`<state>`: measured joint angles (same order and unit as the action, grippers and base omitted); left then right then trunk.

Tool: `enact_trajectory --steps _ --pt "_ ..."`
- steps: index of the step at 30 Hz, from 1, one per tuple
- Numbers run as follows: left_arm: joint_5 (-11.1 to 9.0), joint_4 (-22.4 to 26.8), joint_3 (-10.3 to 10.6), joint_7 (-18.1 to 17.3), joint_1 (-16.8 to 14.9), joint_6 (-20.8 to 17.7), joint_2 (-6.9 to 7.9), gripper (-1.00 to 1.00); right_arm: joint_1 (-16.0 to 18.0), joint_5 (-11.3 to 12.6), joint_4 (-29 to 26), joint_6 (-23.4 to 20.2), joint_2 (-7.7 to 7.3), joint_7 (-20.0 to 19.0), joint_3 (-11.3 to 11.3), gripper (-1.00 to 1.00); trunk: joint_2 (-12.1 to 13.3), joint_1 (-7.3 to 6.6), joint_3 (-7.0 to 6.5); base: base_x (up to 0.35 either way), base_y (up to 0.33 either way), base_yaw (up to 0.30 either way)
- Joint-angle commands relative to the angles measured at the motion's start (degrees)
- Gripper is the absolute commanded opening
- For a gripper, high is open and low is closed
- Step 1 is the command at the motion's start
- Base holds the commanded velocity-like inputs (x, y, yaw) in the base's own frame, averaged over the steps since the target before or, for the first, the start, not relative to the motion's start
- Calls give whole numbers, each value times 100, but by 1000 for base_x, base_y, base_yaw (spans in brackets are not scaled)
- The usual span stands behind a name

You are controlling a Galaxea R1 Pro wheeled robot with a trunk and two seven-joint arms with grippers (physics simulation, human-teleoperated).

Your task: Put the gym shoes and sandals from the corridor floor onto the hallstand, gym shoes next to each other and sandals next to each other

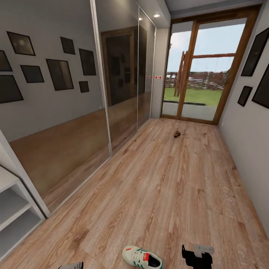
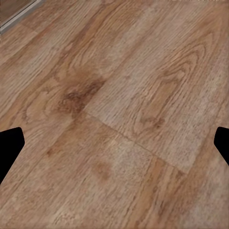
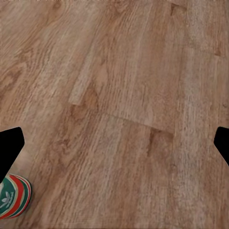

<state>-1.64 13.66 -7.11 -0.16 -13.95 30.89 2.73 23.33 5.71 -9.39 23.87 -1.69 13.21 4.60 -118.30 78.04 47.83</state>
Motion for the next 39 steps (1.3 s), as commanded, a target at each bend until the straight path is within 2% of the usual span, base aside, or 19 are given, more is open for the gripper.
enact_trajectory --steps 1,13,31,39 --pt "-19 -5 -1 -2 -3 19 0 100 4 60 4 20 1 15 50 100 -2 -1 2 0 0 0" --pt "-24 -3 -1 -2 -6 15 0 100 4 62 3 22 3 21 45 100 -2 -1 -25 0 0 0" --pt "-27 -3 -1 -2 -5 18 0 100 4 62 6 21 14 24 45 100 -2 -1 -6 0 0 267" --pt "-29 -3 -1 -2 -4 17 0 100 4 62 4 21 17 21 49 100 -2 -1 14 0 0 97"
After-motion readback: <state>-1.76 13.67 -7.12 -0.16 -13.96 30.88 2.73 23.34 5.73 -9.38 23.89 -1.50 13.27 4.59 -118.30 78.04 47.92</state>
